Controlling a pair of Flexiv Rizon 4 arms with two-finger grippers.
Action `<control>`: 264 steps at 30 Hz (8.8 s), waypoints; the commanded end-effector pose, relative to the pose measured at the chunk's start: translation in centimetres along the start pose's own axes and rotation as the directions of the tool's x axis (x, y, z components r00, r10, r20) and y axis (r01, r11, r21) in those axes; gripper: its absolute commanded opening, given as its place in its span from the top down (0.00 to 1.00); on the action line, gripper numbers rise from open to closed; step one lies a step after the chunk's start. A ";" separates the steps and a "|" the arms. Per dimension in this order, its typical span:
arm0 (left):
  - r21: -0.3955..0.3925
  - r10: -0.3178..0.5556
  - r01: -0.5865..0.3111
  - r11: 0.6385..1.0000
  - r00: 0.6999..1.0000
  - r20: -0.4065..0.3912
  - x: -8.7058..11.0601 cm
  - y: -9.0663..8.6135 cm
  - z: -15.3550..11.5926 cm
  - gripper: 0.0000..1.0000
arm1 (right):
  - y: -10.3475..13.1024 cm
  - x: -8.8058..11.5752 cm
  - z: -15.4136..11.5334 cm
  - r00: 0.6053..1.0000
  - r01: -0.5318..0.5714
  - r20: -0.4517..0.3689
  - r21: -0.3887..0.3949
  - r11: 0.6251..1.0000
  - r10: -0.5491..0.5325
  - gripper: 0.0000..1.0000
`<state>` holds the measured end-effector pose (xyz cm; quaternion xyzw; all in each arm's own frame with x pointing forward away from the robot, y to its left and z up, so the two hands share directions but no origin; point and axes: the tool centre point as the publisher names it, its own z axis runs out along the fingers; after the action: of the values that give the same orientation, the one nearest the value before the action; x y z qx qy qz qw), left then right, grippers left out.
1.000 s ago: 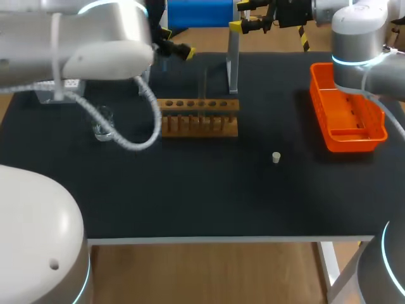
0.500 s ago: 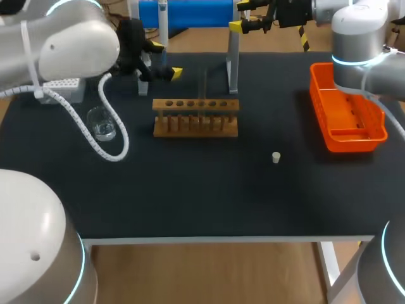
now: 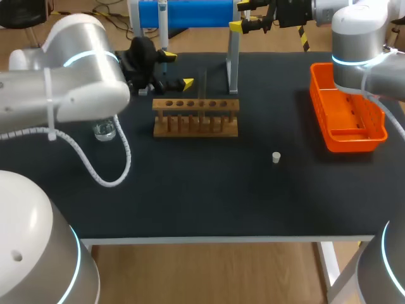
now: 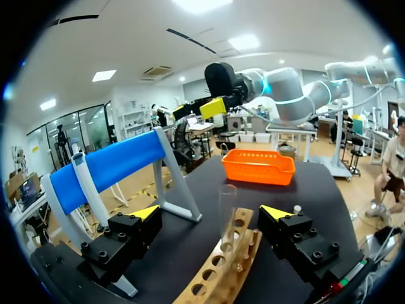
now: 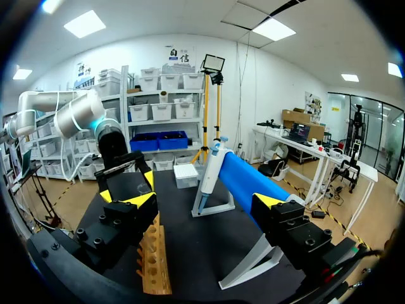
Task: Invert the test tube, pick up the pipette, mount the tip to pipette, aspirate from beaker and dispense into the tube, eject the tip, return the pipette, and cap with the stopper.
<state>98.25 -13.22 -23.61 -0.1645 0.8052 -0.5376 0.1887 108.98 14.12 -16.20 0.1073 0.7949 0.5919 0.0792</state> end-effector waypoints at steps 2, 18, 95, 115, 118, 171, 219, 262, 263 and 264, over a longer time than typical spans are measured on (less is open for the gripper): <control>-0.045 0.000 -0.019 0.999 0.915 -0.403 -0.4 -0.8 0.5 0.00 | 0.0 -0.1 -0.1 1.000 0.000 -0.004 0.002 1.000 0.000 0.00; -0.120 -0.027 -0.031 0.992 0.889 -0.456 0.2 -1.1 0.7 0.00 | 0.0 -0.1 -0.1 1.000 0.000 -0.004 0.002 1.000 0.000 0.00; -0.228 -0.004 -0.076 0.971 0.944 -0.329 2.1 1.3 2.4 0.00 | 0.0 -0.1 -0.1 1.000 0.000 -0.004 0.002 1.000 0.000 0.00; -0.244 0.002 -0.073 0.967 0.961 -0.276 0.0 1.6 3.7 0.00 | 0.0 -0.1 -0.1 1.000 0.000 -0.004 0.002 1.000 0.000 0.00; -0.231 0.000 -0.067 0.971 0.961 -0.276 0.6 1.6 4.3 0.00 | 0.0 -0.1 -0.1 1.000 0.000 -0.004 0.002 1.000 0.000 0.00; -0.272 -0.007 -0.083 0.959 0.949 -0.315 2.1 3.0 6.5 0.00 | 0.0 -0.1 -0.1 1.000 0.000 -0.004 0.002 1.000 0.000 0.00; -0.272 -0.007 -0.083 0.959 0.949 -0.315 2.1 3.0 6.5 0.00 | -16.5 15.5 -22.7 0.989 -0.096 0.137 0.254 0.962 0.062 0.00; -0.272 -0.007 -0.083 0.959 0.949 -0.315 2.1 3.0 6.5 0.00 | -28.0 22.1 -13.1 0.988 -0.107 0.146 0.391 0.914 0.054 0.10; -0.272 -0.007 -0.083 0.959 0.949 -0.315 2.1 3.0 6.5 0.00 | -28.2 22.1 -13.0 0.988 -0.106 0.146 0.394 0.913 0.052 0.11; -0.272 -0.007 -0.083 0.959 0.949 -0.315 2.1 3.0 6.5 0.00 | -28.3 22.1 -12.8 0.988 -0.106 0.146 0.396 0.912 0.052 0.16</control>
<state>99.25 -18.31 -29.06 -0.0869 0.8953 -0.4344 0.0458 81.92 -0.22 -38.97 0.1914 0.8868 0.4125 0.0826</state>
